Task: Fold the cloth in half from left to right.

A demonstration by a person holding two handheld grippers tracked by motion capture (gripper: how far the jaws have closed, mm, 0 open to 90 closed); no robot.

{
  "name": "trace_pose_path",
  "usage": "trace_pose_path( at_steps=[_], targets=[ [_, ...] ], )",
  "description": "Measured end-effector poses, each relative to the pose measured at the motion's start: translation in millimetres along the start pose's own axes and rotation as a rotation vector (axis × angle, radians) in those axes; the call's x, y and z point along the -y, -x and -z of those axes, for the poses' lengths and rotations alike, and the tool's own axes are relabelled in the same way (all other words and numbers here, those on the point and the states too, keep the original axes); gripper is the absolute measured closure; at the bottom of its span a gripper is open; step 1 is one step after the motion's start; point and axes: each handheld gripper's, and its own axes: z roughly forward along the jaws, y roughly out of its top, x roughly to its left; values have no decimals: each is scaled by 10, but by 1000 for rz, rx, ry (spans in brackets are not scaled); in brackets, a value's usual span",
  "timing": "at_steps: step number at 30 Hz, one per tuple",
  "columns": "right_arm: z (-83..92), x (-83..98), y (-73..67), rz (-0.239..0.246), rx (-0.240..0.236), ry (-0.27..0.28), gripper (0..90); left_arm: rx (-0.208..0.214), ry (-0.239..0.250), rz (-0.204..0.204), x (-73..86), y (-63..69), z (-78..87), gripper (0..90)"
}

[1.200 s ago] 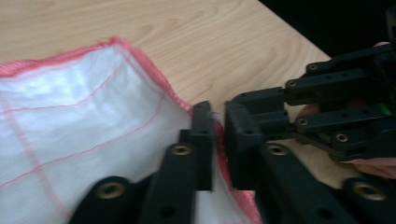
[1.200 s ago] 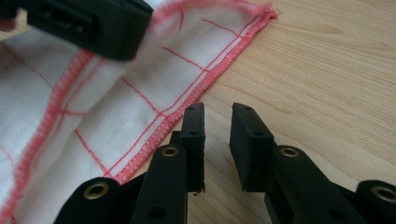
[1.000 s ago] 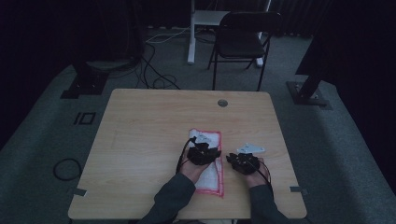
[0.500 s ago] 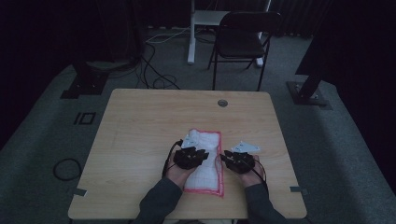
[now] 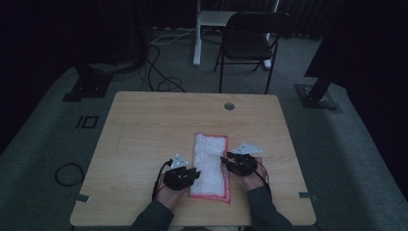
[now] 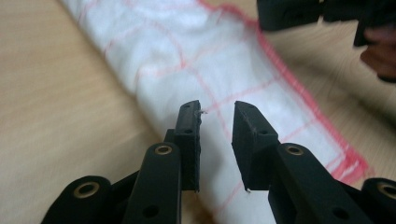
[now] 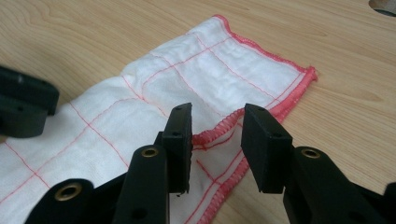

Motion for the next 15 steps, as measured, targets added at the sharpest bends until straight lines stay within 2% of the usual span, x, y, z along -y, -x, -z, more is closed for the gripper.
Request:
trace_pose_path(
  at_steps=[7,11,15],
  targets=[
    [-8,-26,-25,-9,-11,16,617,5,-38,-11,152,34,1,747],
    [-61,7,-41,6,-19,-17,609,-2,-46,-21,222,57,28,780],
    [-105,85,-33,6,-2,-48,624,-11,-49,-34,275,90,73,800]
  ],
)
